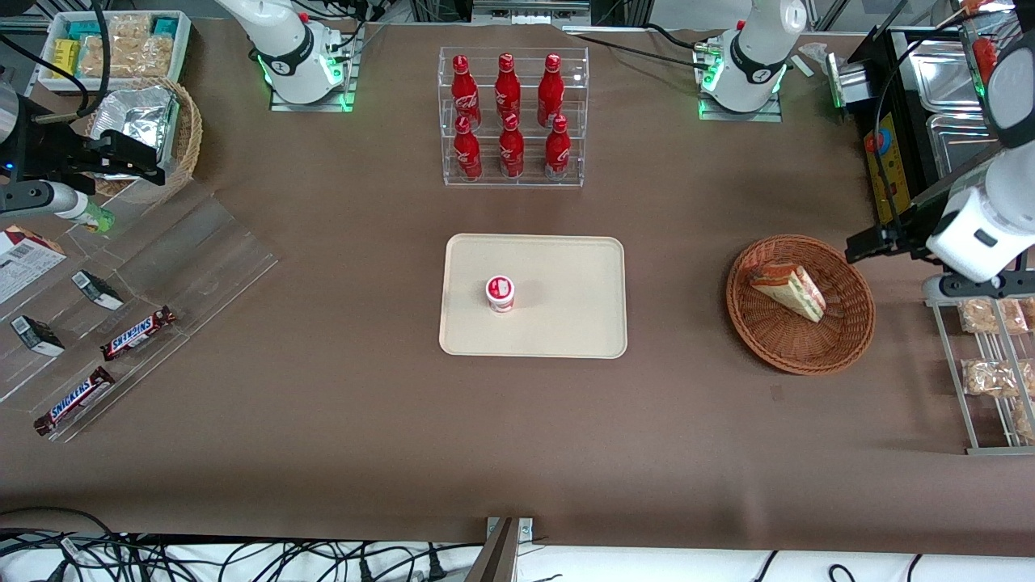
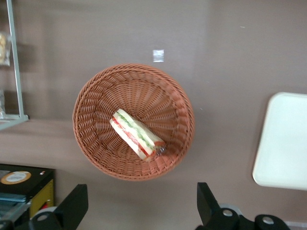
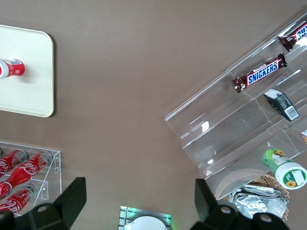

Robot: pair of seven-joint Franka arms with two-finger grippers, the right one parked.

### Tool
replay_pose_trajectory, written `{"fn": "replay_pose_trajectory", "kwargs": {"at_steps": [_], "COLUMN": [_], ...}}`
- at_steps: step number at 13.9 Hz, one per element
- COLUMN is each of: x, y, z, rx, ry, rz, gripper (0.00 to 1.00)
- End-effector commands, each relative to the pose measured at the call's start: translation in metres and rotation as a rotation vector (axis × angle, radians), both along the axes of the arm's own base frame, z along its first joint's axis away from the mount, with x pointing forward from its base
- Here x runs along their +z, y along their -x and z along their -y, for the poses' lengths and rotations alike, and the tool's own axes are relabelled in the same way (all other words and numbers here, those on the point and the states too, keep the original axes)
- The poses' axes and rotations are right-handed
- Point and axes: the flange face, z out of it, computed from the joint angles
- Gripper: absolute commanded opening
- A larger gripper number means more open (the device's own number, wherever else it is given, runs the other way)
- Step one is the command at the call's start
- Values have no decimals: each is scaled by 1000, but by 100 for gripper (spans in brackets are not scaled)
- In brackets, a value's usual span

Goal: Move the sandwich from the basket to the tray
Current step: 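Lower the open left gripper over the sandwich in the wicker basket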

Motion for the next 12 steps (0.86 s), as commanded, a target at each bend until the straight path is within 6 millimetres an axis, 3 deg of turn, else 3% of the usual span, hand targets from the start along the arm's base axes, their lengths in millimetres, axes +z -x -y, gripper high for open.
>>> {"fn": "replay_pose_trajectory", "kwargs": {"at_steps": [1, 7, 12], "x": [-53, -136, -198], "y": [10, 30, 57], "z": [-12, -5, -1], "rx": [133, 475, 536], "ry": [-67, -131, -130], "rz": [-2, 70, 136], "gripper": [100, 100, 100]}}
